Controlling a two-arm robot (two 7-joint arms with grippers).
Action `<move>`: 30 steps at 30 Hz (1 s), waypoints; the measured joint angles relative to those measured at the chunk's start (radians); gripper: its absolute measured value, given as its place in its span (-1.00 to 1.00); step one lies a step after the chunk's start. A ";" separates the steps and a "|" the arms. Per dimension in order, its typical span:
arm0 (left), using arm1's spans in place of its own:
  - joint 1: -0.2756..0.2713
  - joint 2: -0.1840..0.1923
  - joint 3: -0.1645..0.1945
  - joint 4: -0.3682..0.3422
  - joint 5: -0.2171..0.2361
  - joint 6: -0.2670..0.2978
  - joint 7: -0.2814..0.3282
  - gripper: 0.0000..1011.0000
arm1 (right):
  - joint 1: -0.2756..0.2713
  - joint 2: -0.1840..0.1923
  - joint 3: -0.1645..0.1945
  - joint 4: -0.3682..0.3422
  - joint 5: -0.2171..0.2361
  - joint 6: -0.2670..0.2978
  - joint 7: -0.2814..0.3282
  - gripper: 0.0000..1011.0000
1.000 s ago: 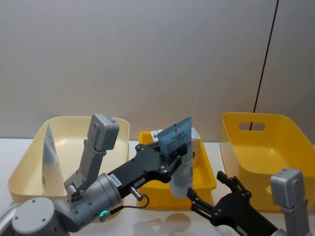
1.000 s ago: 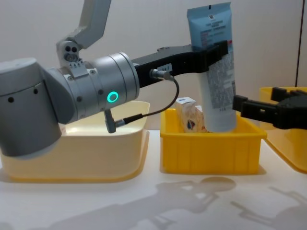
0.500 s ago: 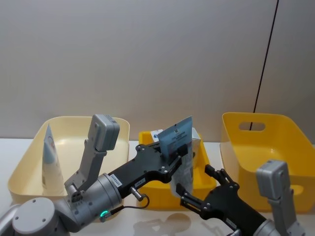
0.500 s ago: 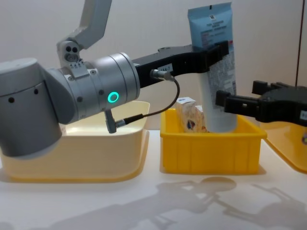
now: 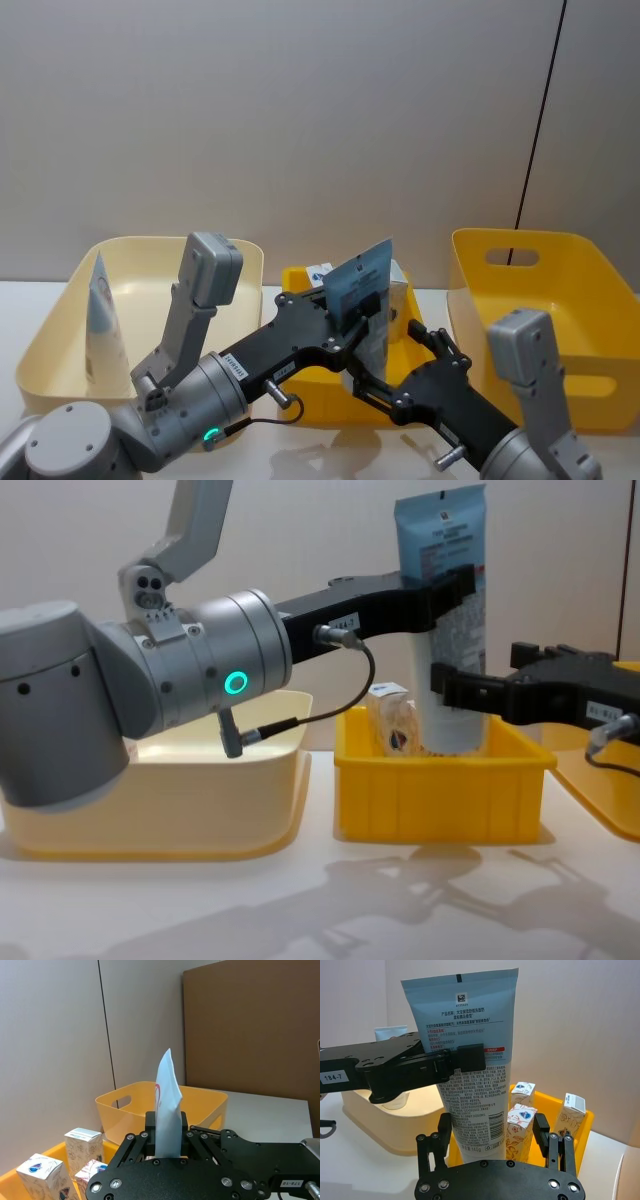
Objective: Bimanual collaborative sorting of washing and personal care products
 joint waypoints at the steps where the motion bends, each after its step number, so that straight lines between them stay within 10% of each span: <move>1: 0.000 0.000 0.000 0.000 0.000 0.000 0.000 -0.54 | 0.002 -0.002 -0.001 0.002 -0.002 0.001 -0.002 0.98; 30: 0.000 0.000 0.000 0.000 0.000 0.000 -0.001 -0.53 | 0.026 -0.025 -0.012 0.022 -0.029 0.007 -0.029 0.32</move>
